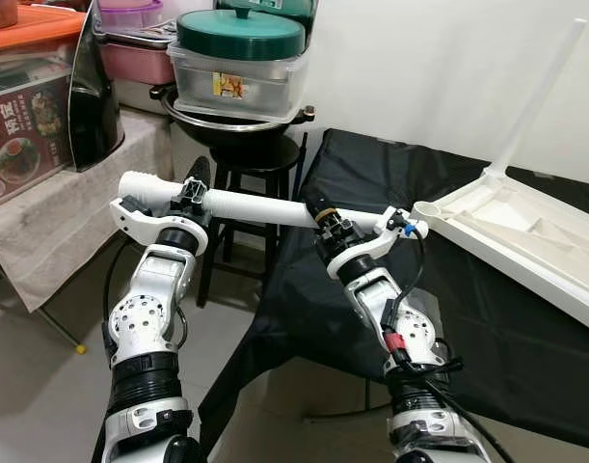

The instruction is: Building children table

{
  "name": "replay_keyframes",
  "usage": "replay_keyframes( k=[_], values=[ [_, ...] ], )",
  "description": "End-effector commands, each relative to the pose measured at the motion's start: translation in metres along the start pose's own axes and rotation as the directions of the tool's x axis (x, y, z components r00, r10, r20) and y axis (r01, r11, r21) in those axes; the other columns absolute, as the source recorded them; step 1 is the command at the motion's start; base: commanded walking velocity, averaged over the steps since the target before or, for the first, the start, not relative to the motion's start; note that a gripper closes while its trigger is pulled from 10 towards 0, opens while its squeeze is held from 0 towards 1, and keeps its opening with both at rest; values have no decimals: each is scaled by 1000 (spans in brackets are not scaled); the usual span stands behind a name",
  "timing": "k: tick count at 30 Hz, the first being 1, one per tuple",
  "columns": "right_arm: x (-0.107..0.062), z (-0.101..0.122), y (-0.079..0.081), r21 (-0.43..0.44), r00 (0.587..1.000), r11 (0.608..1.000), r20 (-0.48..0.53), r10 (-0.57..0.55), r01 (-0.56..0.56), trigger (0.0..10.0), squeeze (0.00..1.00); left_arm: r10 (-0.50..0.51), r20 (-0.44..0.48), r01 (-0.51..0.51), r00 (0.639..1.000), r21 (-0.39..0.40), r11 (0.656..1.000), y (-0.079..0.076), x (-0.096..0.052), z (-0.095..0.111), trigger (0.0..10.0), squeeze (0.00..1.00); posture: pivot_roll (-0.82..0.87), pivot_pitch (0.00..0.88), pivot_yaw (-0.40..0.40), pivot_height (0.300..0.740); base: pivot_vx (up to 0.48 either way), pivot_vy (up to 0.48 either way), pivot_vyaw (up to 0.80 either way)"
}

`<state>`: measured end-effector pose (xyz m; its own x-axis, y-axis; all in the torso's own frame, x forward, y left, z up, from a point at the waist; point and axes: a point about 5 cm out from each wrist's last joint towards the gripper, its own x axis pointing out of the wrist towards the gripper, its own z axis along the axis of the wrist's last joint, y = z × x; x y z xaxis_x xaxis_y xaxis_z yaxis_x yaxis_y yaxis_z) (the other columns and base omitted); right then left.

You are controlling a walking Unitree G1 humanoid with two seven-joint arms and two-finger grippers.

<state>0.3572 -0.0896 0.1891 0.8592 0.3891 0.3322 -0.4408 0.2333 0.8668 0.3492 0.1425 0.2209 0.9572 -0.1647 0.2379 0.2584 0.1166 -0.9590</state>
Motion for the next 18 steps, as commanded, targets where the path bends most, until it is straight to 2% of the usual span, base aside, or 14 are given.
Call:
replay_keyframes(
  k=[1, 5, 7, 10, 14, 18],
  values=[
    [9, 21, 15, 77, 984, 995, 170, 57, -71, 0, 0, 26, -115, -26, 993, 1, 1000, 11, -5, -18, 0, 0, 71, 0, -91, 740, 0, 0, 0],
    [9, 28, 16, 80, 979, 994, 196, 56, -73, 0, 0, -33, -154, 34, 988, 6, 999, 6, -8, -21, 0, 0, 71, 0, -91, 740, 0, 0, 0],
    [9, 34, 17, 78, 973, 994, 224, 51, -70, 0, 0, -148, -212, 151, 966, -1, 989, -6, -14, -25, 0, 0, 72, 0, -91, 740, 0, 0, 0],
    [10, 44, 14, 68, 965, 996, 260, 35, -54, 0, 0, -202, -241, 211, 949, 11, 977, -10, -19, -27, 0, 0, 75, 0, -91, 740, 0, 0, 0],
    [11, 53, 14, 68, 956, 996, 293, 30, -52, 0, 0, -205, -263, 227, 943, 57, 972, -8, -22, -27, 0, 0, 77, 0, -90, 740, 0, 0, 0],
    [12, 57, 16, 67, 952, 996, 306, 33, -56, 0, 0, -201, -267, 225, 943, 63, 972, -7, -23, -27, 0, 0, 77, 0, -90, 740, 0, 0, 0]
  ],
)
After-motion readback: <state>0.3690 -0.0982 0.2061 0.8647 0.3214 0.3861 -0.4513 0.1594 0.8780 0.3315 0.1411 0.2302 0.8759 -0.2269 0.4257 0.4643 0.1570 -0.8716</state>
